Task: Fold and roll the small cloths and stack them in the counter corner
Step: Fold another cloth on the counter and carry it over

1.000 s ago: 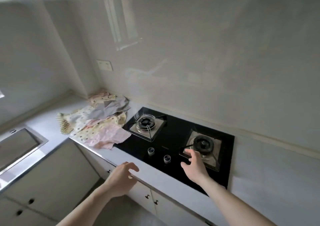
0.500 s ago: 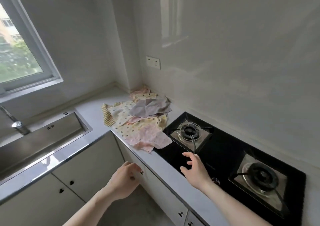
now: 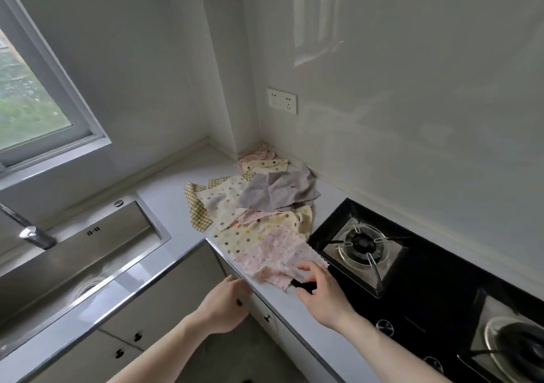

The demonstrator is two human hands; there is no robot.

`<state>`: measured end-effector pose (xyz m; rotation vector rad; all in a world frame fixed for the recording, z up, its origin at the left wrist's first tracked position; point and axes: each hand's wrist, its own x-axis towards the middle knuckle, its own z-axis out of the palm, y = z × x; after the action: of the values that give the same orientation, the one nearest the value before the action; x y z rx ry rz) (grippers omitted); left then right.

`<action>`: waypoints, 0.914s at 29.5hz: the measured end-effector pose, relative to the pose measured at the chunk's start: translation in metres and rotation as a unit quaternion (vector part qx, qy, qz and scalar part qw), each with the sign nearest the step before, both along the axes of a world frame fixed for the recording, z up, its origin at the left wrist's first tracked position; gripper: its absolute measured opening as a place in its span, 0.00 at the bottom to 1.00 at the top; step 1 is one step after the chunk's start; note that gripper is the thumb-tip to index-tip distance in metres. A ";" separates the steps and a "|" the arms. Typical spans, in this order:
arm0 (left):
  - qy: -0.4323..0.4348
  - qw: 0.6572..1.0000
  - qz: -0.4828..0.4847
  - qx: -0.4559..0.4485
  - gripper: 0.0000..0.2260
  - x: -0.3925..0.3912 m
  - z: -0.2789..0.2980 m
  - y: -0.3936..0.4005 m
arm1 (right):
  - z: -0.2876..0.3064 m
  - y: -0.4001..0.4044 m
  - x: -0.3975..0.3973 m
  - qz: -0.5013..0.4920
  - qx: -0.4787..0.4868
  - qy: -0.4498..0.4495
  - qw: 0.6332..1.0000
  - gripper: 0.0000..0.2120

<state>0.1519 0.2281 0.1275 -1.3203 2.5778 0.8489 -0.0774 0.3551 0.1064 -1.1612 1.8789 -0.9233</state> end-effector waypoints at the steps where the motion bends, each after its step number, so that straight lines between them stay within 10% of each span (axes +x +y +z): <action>1: -0.008 1.000 -0.008 0.004 0.11 -0.005 -0.002 -0.014 | -0.004 -0.001 -0.003 -0.015 0.009 0.001 1.000 0.19; 15: -0.055 0.943 -0.325 -0.034 0.16 -0.058 -0.121 -0.221 | -0.102 -0.090 0.060 -0.169 0.114 0.089 0.975 0.11; 27: 0.247 0.878 -0.367 -0.183 0.17 -0.042 -0.229 -0.233 | -0.209 -0.107 0.078 -0.180 -0.046 0.342 0.921 0.04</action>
<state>0.1102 -0.0053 -0.1015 -0.0442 3.3537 0.6055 0.0005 0.2485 -0.1026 -1.3304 2.7074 -0.8649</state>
